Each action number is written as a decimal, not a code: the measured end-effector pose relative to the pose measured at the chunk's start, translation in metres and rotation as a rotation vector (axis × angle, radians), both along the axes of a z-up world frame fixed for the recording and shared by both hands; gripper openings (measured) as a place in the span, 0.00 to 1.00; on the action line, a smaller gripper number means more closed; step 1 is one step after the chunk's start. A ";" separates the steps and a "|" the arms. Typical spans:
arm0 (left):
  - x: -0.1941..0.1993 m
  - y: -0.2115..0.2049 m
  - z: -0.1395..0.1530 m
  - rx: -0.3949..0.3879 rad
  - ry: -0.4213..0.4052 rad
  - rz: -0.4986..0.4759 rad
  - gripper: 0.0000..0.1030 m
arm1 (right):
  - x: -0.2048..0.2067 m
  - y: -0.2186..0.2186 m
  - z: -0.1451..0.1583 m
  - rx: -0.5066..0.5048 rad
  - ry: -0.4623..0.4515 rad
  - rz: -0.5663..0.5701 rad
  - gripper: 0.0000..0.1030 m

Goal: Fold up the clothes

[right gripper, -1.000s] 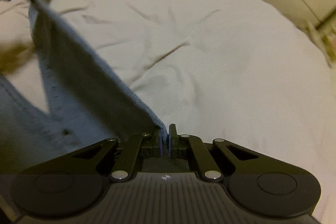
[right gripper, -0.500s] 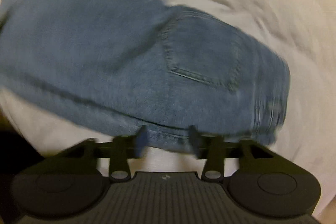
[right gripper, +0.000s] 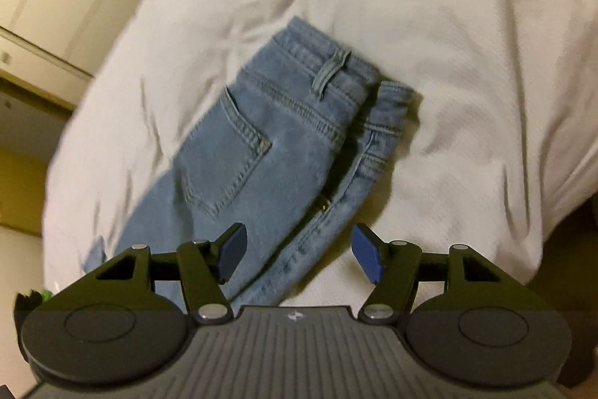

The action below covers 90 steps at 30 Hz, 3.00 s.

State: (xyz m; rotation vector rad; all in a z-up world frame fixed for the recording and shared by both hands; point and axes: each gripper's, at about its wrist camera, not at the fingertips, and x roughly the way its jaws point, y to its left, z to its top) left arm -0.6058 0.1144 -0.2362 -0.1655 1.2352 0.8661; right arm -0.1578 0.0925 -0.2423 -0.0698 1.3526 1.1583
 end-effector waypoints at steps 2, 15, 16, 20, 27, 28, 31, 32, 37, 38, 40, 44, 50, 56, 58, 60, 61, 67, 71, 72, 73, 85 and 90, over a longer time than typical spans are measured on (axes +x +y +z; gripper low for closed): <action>-0.001 -0.006 -0.018 0.037 0.013 -0.096 0.38 | -0.002 -0.006 -0.008 0.059 -0.007 -0.013 0.63; -0.026 -0.048 -0.097 0.420 0.137 -0.573 0.36 | 0.017 -0.024 -0.064 0.376 0.092 -0.177 0.58; -0.027 -0.050 -0.100 0.438 0.141 -0.591 0.36 | 0.021 -0.022 -0.065 0.379 0.095 -0.184 0.58; -0.030 -0.051 -0.104 0.453 0.154 -0.629 0.34 | 0.036 -0.006 -0.067 0.351 0.117 -0.224 0.53; -0.034 -0.051 -0.112 0.433 0.229 -0.752 0.03 | 0.038 0.034 -0.070 0.216 0.039 -0.223 0.19; -0.035 -0.052 -0.111 0.435 0.235 -0.755 0.00 | 0.034 0.033 -0.065 0.216 0.008 -0.226 0.17; -0.041 -0.058 -0.098 0.472 0.197 -0.724 0.00 | 0.021 0.023 -0.042 0.271 -0.063 -0.216 0.11; -0.043 -0.060 -0.092 0.484 0.180 -0.706 0.00 | 0.019 0.018 -0.033 0.292 -0.072 -0.216 0.10; -0.048 -0.076 -0.068 0.526 0.110 -0.613 0.00 | 0.016 -0.014 -0.010 0.344 -0.078 -0.232 0.10; -0.048 -0.079 -0.070 0.522 0.105 -0.604 0.00 | 0.018 -0.018 -0.012 0.341 -0.068 -0.236 0.10; -0.045 -0.084 -0.080 0.500 0.108 -0.594 0.00 | 0.022 -0.024 -0.021 0.319 -0.064 -0.245 0.10; -0.039 -0.093 -0.100 0.454 0.113 -0.574 0.00 | 0.025 -0.031 -0.045 0.273 -0.084 -0.260 0.10; -0.035 -0.106 -0.116 0.494 0.111 -0.452 0.01 | 0.017 -0.025 -0.060 0.245 -0.202 -0.259 0.12; -0.068 -0.118 -0.080 0.432 -0.054 -0.165 0.09 | -0.043 -0.034 -0.021 0.188 -0.566 -0.235 0.58; -0.084 -0.118 -0.070 0.384 -0.106 -0.042 0.10 | -0.075 -0.042 -0.014 0.249 -0.521 -0.152 0.58; -0.102 -0.115 -0.060 0.326 -0.158 0.092 0.12 | -0.113 -0.046 -0.012 0.310 -0.440 -0.029 0.58; -0.113 -0.114 -0.055 0.306 -0.187 0.148 0.12 | -0.135 -0.046 -0.012 0.335 -0.401 0.035 0.58; -0.190 -0.098 -0.028 0.248 -0.343 0.429 0.20 | -0.254 -0.018 -0.034 0.362 -0.206 0.309 0.36; -0.237 -0.078 -0.038 0.210 -0.356 0.566 0.23 | -0.314 0.007 -0.048 0.306 -0.090 0.394 0.35; -0.249 -0.068 -0.044 0.193 -0.340 0.608 0.23 | -0.326 0.013 -0.052 0.275 -0.076 0.408 0.35; -0.261 -0.059 -0.050 0.176 -0.324 0.649 0.25 | -0.337 0.019 -0.058 0.244 -0.072 0.416 0.35; -0.324 -0.017 -0.042 0.078 -0.438 0.814 0.31 | -0.372 0.111 -0.066 0.239 0.243 0.422 0.44; -0.343 -0.031 -0.048 0.002 -0.493 0.846 0.31 | -0.388 0.159 -0.083 0.217 0.303 0.418 0.43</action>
